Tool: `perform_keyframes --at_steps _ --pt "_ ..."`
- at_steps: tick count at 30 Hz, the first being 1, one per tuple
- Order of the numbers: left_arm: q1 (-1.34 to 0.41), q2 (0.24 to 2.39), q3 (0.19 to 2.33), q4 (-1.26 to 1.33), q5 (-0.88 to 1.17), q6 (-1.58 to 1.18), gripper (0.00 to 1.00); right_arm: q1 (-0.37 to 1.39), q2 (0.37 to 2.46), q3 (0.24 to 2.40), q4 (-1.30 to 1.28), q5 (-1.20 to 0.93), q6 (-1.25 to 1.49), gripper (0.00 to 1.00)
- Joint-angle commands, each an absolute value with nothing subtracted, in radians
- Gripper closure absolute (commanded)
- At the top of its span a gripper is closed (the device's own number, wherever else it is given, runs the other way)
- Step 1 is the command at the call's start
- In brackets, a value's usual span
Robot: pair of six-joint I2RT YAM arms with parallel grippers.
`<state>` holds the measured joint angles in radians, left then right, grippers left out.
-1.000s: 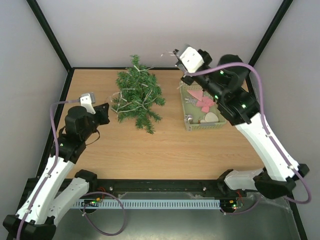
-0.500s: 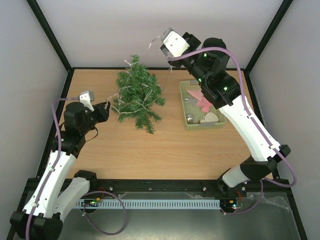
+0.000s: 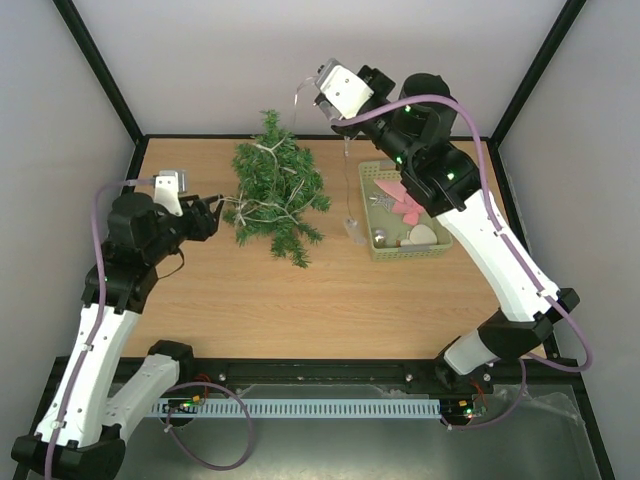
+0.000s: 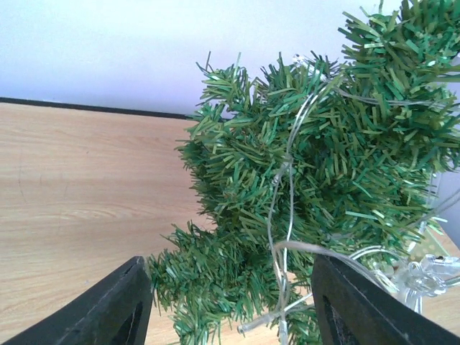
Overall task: Decorate the small christmas tree
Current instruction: Wrap the decoration item around the Christmas tree.
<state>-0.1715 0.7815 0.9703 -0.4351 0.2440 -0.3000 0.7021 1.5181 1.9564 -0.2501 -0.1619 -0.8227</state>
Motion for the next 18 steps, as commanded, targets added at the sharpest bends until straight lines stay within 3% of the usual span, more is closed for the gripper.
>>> perform_keyframes --at_steps 1,11,18 --pt "-0.166 0.781 1.011 -0.553 0.289 -0.253 0.37 0.709 1.535 2.016 -0.253 -0.152 -0.835 0.98" --pt "-0.165 0.796 1.018 -0.704 0.613 -0.183 0.36 0.719 1.571 2.046 -0.281 -0.130 -0.835 0.98" --pt "-0.167 0.795 1.023 -0.622 0.712 -0.169 0.37 0.744 1.599 2.073 -0.304 -0.112 -0.835 0.98"
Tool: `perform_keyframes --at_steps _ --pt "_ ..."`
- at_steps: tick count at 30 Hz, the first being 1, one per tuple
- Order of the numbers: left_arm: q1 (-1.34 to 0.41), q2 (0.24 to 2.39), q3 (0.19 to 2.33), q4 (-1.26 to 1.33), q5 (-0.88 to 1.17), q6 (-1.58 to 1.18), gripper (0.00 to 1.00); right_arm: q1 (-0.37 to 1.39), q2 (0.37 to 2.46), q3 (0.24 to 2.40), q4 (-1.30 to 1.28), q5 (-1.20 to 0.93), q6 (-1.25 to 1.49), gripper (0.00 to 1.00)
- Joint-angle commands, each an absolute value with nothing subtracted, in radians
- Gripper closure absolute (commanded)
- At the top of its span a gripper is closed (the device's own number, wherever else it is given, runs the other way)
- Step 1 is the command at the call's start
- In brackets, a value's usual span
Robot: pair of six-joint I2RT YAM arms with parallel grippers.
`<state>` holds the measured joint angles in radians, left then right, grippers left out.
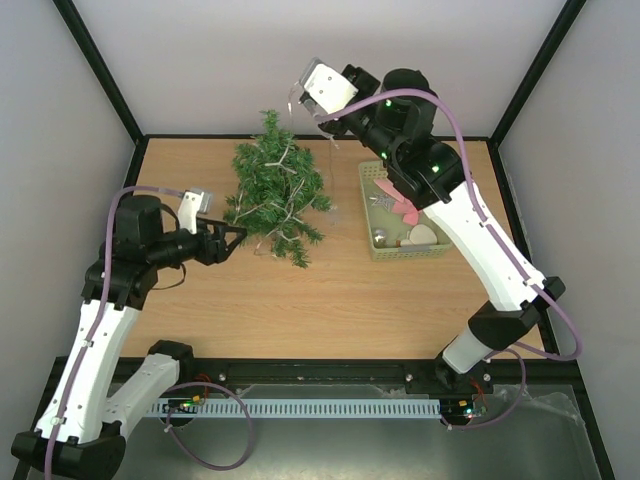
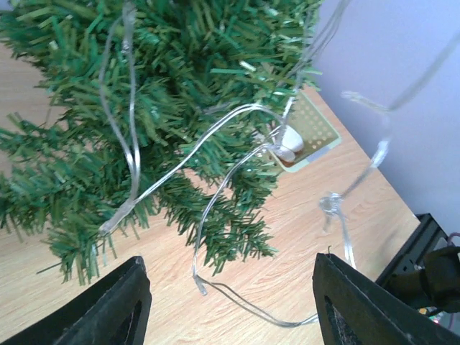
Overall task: Decorate the small christmas tree
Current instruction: Wrap the decoration item around the Christmas tree.
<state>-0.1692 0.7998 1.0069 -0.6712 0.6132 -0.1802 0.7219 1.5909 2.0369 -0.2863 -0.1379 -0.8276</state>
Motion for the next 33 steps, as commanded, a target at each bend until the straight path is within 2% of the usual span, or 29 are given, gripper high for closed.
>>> perform_keyframes --at_steps 1,8,11,18,24,30,33 --pt "-0.168 0.790 1.025 -0.591 0.719 -0.172 0.37 0.746 1.599 2.073 -0.304 -0.110 -0.835 0.98" --pt "-0.179 0.796 1.090 -0.446 0.722 -0.205 0.37 0.750 1.596 2.074 -0.314 -0.088 -0.843 0.98" --pt "-0.218 0.814 1.077 -0.379 0.731 -0.239 0.41 0.750 1.589 2.074 -0.314 -0.083 -0.847 0.98" --pt "-0.472 0.854 1.053 -0.272 0.491 -0.248 0.44 0.750 1.581 2.076 -0.315 -0.086 -0.839 0.98" --pt "-0.625 0.895 0.994 -0.155 0.305 -0.270 0.47 0.750 1.578 2.075 -0.309 -0.087 -0.836 0.98" --pt "-0.709 0.911 0.923 0.040 0.091 -0.253 0.49 0.750 1.575 2.076 -0.308 -0.091 -0.832 0.98" --pt "-0.716 0.921 0.916 0.131 0.051 -0.231 0.51 0.750 1.573 2.075 -0.311 -0.089 -0.832 0.98"
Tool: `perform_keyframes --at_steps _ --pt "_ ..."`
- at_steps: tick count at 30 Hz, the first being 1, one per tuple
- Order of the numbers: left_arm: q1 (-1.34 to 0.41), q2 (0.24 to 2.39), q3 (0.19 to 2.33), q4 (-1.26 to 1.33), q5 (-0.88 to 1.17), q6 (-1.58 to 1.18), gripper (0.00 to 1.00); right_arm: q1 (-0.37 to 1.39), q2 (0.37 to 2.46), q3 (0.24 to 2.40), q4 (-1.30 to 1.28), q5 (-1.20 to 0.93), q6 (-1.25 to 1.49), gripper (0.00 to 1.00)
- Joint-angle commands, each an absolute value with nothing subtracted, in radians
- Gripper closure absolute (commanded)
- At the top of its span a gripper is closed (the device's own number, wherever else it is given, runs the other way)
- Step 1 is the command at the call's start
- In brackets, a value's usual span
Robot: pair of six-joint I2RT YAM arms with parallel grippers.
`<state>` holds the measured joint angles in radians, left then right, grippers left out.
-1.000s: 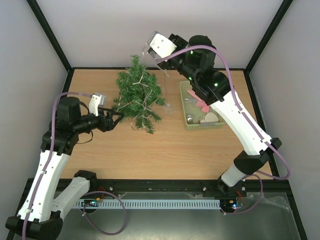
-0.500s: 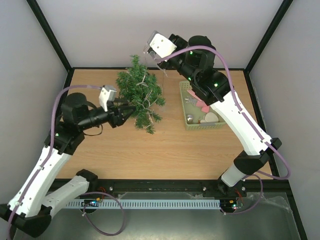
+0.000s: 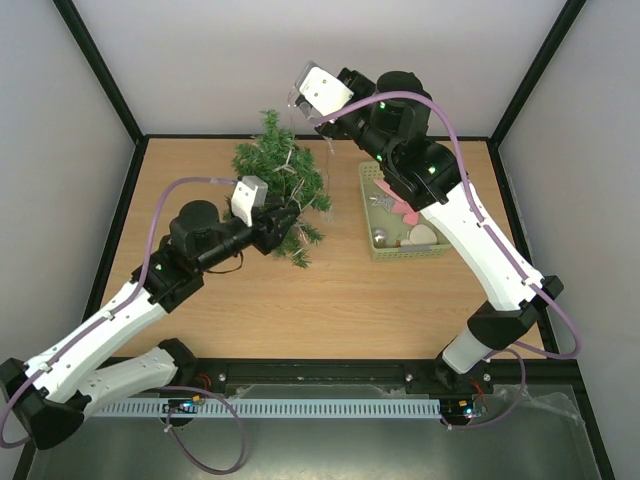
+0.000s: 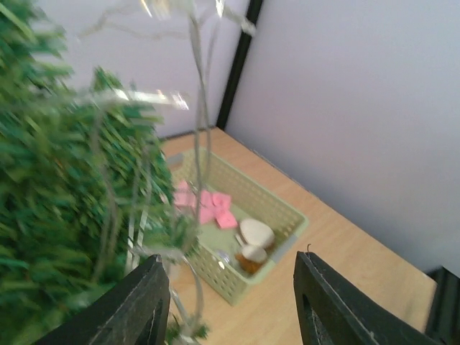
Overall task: Decorate the small christmas tree
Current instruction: Wrap the decoration item around the Christmas tree.
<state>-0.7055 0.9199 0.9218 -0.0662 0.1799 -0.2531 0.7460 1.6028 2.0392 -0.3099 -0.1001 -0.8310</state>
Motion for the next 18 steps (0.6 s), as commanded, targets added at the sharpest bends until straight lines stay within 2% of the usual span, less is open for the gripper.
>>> perform_keyframes --at_steps 1,18 --pt "-0.716 0.930 0.918 0.149 0.041 -0.226 0.51 0.750 1.571 2.075 -0.311 -0.089 -0.833 0.98" --pt "-0.720 1.071 0.951 0.261 0.074 -0.175 0.56 0.750 1.562 2.077 -0.302 -0.090 -0.828 0.98"
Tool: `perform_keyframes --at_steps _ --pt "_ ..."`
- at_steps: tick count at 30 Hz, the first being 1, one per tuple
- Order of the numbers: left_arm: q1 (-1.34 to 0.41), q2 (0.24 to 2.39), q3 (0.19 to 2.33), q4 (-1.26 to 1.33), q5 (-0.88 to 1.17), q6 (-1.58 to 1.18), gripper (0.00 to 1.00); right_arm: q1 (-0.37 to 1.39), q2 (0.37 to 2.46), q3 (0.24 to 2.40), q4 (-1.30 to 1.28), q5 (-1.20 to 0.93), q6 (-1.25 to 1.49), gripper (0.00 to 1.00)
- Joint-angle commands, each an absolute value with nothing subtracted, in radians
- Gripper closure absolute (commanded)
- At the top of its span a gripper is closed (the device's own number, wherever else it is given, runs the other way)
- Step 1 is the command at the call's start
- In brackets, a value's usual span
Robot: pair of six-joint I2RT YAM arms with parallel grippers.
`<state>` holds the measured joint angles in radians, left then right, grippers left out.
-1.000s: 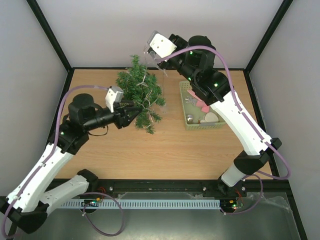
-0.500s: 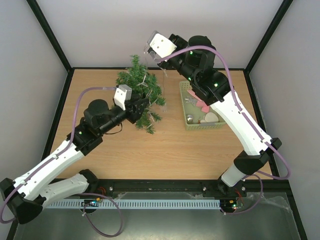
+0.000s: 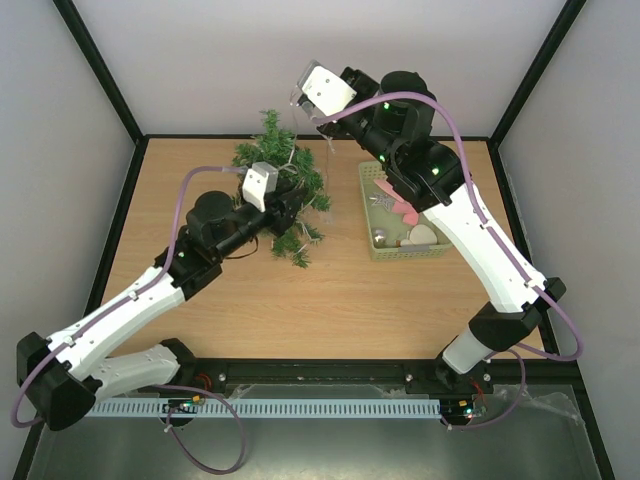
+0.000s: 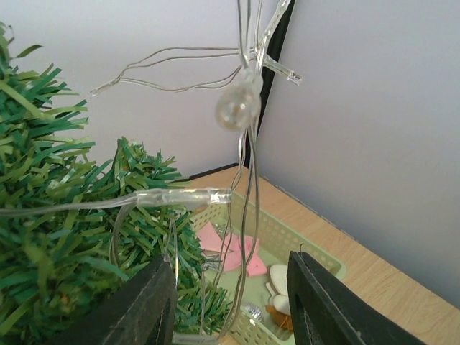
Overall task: Decorate the small christmas tree
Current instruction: Wrap the decoration item around the Christmas tree.
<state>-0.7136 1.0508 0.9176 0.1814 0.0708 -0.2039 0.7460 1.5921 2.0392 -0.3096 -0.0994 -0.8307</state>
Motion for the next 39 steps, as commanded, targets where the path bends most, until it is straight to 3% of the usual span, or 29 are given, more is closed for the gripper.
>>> perform_keyframes --at_steps 1,6,10,19,27,32,39 --pt "-0.721 1.075 0.950 0.269 0.079 -0.170 0.57 0.750 1.563 2.075 -0.302 -0.090 -0.826 0.98" --pt "-0.721 1.074 0.942 0.288 0.113 -0.160 0.72 0.750 1.561 2.069 -0.304 -0.087 -0.822 0.98" --pt "-0.721 1.043 0.918 0.293 0.100 -0.145 0.97 0.750 1.558 2.067 -0.307 -0.081 -0.822 0.98" --pt "-0.721 0.910 0.920 0.133 0.049 -0.152 0.98 0.750 1.544 2.040 -0.302 -0.022 -0.835 0.98" --pt "-0.700 0.731 0.936 -0.099 -0.178 -0.183 0.98 0.751 1.536 2.050 -0.303 -0.034 -0.816 0.98" --pt "-0.594 0.743 1.002 -0.175 -0.187 -0.163 0.98 0.750 1.558 2.039 -0.270 -0.016 -0.849 0.98" --pt "-0.331 0.822 1.123 -0.220 -0.034 -0.176 0.98 0.750 1.630 2.104 -0.249 -0.010 -0.869 0.98"
